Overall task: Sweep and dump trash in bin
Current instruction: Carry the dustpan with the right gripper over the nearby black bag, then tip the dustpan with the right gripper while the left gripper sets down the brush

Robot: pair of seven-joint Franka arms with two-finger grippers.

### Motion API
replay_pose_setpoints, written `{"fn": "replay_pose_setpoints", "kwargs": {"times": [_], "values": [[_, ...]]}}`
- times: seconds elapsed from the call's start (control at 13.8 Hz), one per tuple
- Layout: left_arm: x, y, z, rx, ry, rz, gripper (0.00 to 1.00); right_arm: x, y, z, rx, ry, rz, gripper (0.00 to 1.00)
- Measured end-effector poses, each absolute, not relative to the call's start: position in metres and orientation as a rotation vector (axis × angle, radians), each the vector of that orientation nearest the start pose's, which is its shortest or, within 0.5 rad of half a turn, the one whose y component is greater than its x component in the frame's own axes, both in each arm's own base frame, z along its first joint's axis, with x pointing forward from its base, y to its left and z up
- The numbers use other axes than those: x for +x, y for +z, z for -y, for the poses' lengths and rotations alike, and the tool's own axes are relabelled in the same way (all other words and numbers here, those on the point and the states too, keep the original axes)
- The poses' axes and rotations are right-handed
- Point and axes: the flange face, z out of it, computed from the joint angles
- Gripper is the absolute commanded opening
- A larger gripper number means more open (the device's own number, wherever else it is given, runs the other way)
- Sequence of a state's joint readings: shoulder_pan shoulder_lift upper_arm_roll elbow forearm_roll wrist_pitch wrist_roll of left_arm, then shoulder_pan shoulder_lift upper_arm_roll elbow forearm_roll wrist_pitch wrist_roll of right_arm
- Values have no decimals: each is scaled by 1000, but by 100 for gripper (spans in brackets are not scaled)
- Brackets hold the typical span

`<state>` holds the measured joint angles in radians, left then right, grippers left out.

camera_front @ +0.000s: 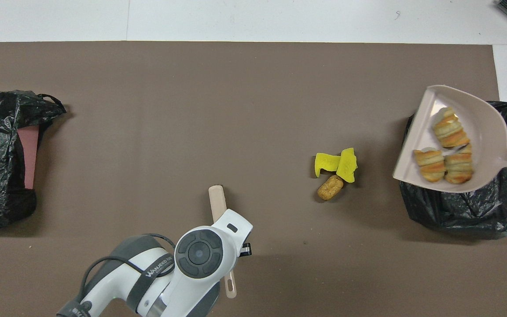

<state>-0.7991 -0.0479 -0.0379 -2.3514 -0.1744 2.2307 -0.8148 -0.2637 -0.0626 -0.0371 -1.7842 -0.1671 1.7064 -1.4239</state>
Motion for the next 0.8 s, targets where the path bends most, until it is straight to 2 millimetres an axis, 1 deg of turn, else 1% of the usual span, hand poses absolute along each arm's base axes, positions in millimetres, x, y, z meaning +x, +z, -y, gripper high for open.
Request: {"fn": "replay_pose_setpoints", "kwargs": {"times": [0.07,0.15,0.22,0.29,0.36,0.44,0.51,0.65,0.8], "values": [[319,342,368,-3166,230,133,26,505,571,201,-2696,270,1819,0],[318,340,368,-3164,231,129,90,500,570,222,-2678,314,1892,0],[319,339,366,-3164,232,121,100,497,568,240,-2656,369,1973,0],[322,339,364,-3168,229,114,100,494,566,253,-2636,431,2043,0],[326,341,363,-3175,220,118,100,495,561,263,-2614,502,2104,0],[335,344,359,-3185,207,140,100,498,556,267,-2594,583,2154,0],[349,350,351,-3196,188,164,100,504,550,267,-2567,661,2205,0],[386,365,328,-3229,138,190,100,517,539,256,-2481,823,2311,0],[421,380,299,-3257,82,220,100,531,538,233,-2371,973,2441,0]]}}
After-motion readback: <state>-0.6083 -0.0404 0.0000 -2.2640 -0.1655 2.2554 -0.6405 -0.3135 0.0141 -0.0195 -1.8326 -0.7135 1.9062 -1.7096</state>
